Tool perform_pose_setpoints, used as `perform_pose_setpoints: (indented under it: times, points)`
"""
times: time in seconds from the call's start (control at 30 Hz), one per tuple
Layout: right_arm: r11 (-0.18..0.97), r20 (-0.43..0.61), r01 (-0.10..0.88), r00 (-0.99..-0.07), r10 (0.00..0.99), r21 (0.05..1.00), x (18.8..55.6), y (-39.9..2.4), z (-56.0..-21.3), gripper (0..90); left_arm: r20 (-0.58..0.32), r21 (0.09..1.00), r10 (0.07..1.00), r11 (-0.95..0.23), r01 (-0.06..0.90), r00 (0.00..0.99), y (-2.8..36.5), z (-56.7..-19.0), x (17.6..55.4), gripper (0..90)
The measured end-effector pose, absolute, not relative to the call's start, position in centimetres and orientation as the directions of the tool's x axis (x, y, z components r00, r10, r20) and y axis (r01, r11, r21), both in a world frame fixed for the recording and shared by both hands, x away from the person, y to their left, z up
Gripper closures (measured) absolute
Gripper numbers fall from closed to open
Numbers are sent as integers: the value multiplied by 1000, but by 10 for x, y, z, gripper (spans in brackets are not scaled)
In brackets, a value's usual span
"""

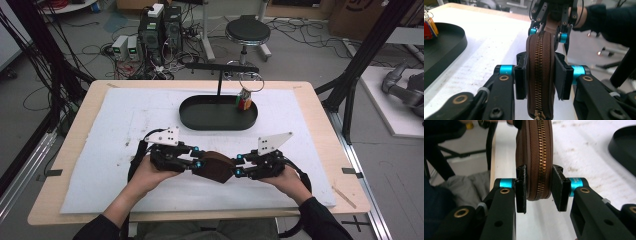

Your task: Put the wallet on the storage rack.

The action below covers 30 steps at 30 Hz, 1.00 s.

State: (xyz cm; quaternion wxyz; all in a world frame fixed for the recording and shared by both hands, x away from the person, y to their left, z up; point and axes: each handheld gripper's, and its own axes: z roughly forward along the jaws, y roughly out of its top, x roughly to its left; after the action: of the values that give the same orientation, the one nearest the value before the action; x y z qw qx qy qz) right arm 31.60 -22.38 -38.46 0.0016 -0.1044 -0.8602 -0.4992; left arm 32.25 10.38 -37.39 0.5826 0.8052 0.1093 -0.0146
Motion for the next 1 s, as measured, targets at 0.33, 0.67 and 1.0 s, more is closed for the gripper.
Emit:
perform_pose_setpoints:
  times: [0.33, 0.67, 1.0]
  points:
    - [313, 188, 252, -957, 222, 916, 321, -239, -378, 552, -240, 971, 150, 10, 241, 959, 116, -387, 323, 704]
    - [301, 159, 215, -967, 197, 929, 318, -241, -375, 699, -241, 969, 131, -23, 246, 962, 115, -388, 324, 626]
    - [320, 148, 197, -974, 171, 927, 316, -239, -374, 719, -128, 950, 132, -270, 160, 983, 102, -382, 321, 467]
